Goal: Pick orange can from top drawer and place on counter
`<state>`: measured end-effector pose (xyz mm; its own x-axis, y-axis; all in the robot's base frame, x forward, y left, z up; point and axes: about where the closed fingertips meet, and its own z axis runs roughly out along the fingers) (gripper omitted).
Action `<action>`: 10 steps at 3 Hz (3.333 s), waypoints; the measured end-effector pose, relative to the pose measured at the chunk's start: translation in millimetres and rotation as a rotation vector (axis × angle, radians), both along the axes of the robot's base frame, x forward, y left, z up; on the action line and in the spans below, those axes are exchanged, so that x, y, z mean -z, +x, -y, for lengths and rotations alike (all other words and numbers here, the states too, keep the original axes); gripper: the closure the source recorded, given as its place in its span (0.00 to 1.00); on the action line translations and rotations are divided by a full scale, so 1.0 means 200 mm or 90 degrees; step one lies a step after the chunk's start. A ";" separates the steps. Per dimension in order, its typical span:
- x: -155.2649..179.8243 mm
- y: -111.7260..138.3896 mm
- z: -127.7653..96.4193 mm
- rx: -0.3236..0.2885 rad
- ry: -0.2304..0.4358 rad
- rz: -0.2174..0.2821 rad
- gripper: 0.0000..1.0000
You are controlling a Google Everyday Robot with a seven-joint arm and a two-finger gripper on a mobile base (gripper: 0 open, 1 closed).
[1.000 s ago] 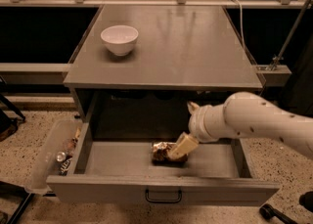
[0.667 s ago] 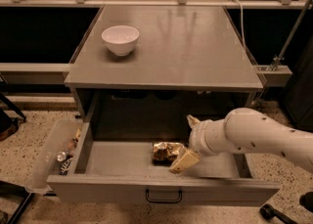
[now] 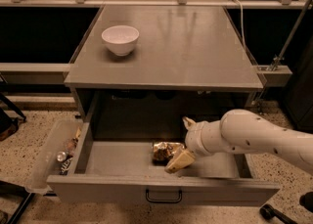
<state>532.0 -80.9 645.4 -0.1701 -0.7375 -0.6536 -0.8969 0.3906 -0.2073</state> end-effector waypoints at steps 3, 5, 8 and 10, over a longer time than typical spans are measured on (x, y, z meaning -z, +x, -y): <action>0.11 -0.04 -0.10 -0.024 0.001 -0.040 0.00; 0.11 -0.04 -0.10 -0.024 0.001 -0.040 0.18; 0.11 -0.04 -0.10 -0.024 0.001 -0.040 0.88; -0.46 -0.07 -0.25 -0.061 -0.085 0.032 1.00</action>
Offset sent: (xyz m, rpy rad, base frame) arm -0.0405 -0.0096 -0.0163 0.0268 0.0196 -0.0465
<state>518.9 -31.5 736.5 -0.0643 -0.8298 -0.5543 -0.9162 0.2692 -0.2967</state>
